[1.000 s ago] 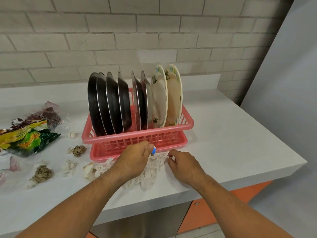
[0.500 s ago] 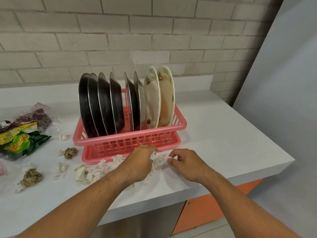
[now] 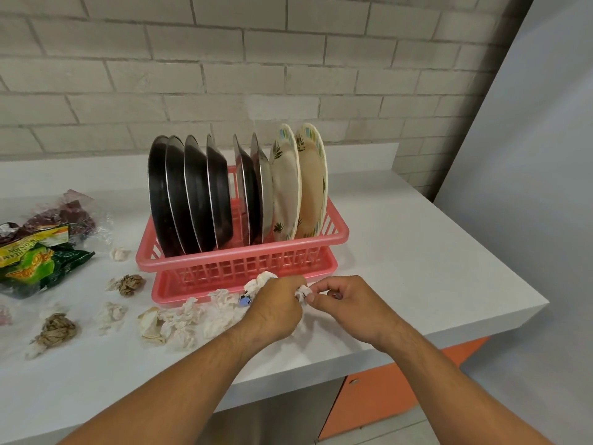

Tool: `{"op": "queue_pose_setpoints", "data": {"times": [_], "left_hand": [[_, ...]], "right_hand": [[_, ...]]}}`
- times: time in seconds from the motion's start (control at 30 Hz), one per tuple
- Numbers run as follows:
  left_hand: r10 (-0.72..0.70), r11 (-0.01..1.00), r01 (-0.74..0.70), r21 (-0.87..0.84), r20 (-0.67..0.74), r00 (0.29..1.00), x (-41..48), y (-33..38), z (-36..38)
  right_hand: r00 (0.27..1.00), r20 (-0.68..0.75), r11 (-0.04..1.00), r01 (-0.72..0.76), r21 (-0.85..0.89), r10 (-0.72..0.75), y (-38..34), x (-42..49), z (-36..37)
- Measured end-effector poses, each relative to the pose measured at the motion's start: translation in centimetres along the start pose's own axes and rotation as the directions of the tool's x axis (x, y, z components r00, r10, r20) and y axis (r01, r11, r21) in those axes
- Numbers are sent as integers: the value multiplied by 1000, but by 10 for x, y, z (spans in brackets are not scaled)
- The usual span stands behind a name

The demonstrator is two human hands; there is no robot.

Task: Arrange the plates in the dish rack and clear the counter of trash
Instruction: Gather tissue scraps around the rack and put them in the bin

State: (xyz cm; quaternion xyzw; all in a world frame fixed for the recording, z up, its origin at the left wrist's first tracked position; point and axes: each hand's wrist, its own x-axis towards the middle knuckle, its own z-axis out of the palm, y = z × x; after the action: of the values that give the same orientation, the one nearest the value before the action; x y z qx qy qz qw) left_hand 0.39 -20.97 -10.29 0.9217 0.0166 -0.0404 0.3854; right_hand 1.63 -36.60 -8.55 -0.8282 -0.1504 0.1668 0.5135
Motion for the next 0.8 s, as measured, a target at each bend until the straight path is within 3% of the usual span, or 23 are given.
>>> {"op": "queue_pose_setpoints", "data": {"times": [0.13, 0.33, 0.43, 0.57, 0.67, 0.8], "left_hand": [[-24, 1000, 25, 9, -85, 996, -1, -1, -13], [-52, 995, 39, -89, -150, 987, -9, -2, -33], [8, 1000, -9, -5, -199, 980, -13, -8, -38], [11, 997, -22, -78, -141, 990, -20, -19, -47], [55, 997, -58, -41, -82, 995, -26, -29, -56], [81, 996, -82, -46, -19, 997, -33, -44, -63]], "right_hand": [[995, -84, 998, -51, -23, 49, 8, -2, -2], [986, -114, 953, -149, -265, 123, 25, -1, 2], [988, -101, 949, -144, -279, 121, 26, 0, 10], [990, -85, 941, -138, -310, 117, 23, 4, 19], [990, -86, 925, -138, -353, 115, 17, 6, 28], [994, -104, 845, -92, -527, 43, 4, 5, 51]]}}
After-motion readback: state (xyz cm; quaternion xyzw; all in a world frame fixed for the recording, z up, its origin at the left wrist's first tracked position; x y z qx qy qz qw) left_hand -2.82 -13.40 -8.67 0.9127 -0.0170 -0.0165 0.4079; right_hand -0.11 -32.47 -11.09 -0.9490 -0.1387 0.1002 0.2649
